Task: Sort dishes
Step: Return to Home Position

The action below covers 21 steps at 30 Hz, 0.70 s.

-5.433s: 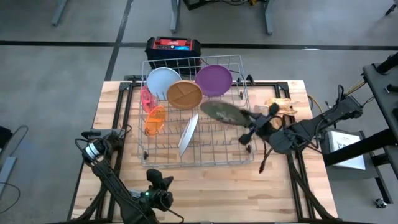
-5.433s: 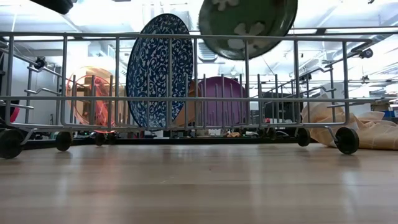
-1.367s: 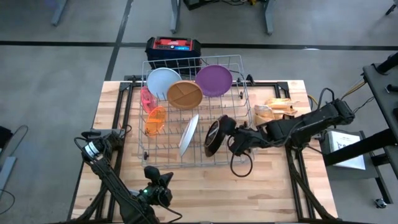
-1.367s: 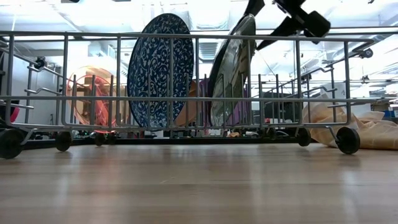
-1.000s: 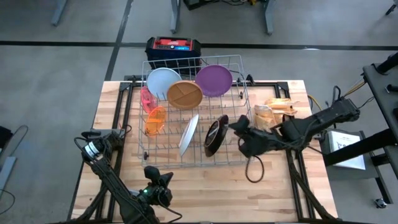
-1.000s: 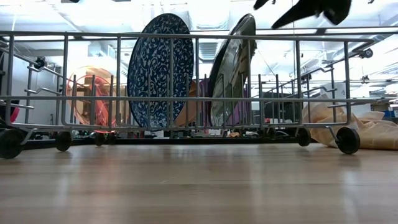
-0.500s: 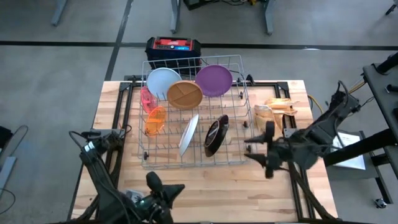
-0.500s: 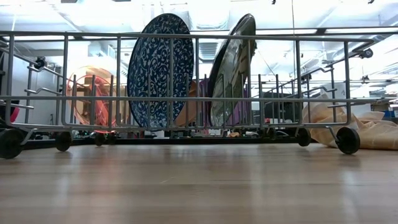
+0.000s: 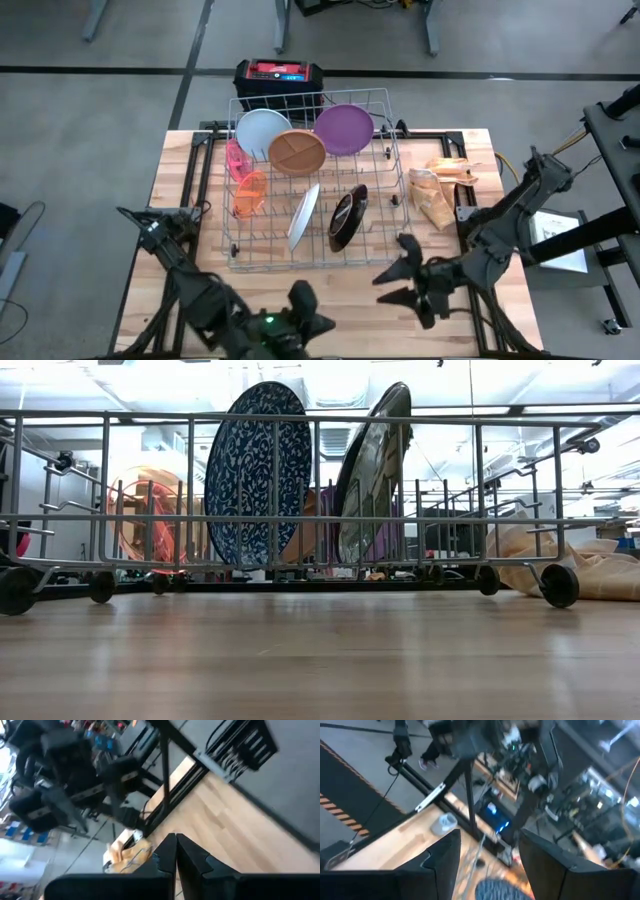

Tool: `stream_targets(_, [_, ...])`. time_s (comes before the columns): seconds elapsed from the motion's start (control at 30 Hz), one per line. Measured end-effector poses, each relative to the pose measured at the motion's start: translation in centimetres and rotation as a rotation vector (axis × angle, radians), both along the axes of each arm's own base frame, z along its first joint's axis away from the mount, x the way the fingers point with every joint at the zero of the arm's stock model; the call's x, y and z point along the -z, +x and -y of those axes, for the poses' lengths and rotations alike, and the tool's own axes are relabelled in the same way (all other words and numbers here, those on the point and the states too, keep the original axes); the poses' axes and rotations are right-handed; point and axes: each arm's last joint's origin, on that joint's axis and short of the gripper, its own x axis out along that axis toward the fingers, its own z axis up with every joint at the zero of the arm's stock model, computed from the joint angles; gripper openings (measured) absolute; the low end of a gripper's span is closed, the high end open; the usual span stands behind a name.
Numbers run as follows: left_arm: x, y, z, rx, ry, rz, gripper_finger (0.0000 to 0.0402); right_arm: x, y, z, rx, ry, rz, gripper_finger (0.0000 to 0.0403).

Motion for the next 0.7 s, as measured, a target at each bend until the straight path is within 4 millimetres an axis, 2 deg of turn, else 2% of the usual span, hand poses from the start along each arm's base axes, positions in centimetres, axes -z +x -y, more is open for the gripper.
stream_targets(0.13, [0.6, 1.0, -0.7, 0.087, -0.038, -0.067, 0.0000, 0.3, 1.7, -1.0, -0.129, 0.009, 0.067, 0.0182])
stream_targets(0.2, [0.8, 1.2, -0.6, 0.152, -0.076, -0.097, 0.0000, 0.4, 2.6, -0.9, -0.206, 0.029, 0.090, 0.0179])
stream_targets(0.33, [1.2, 1.5, -0.4, 0.186, -0.068, -0.093, 0.0000, 0.7, 4.8, 0.3, -0.242, 0.062, 0.128, 0.0168])
stream_targets(0.47, [1.2, 1.7, -0.5, 0.193, -0.055, -0.087, 0.0000, 1.5, 6.7, 1.9, -0.200, 0.051, 0.120, 0.0155])
stream_targets(0.57, [1.5, 1.8, -0.5, 0.205, -0.061, -0.096, 0.0000, 1.4, 7.2, 2.8, -0.191, 0.062, 0.128, 0.0145])
stream_targets(0.7, [3.0, 2.9, -0.6, 0.267, -0.110, -0.118, 0.0000, 1.2, 6.8, 3.1, -0.205, 0.057, 0.111, 0.0130])
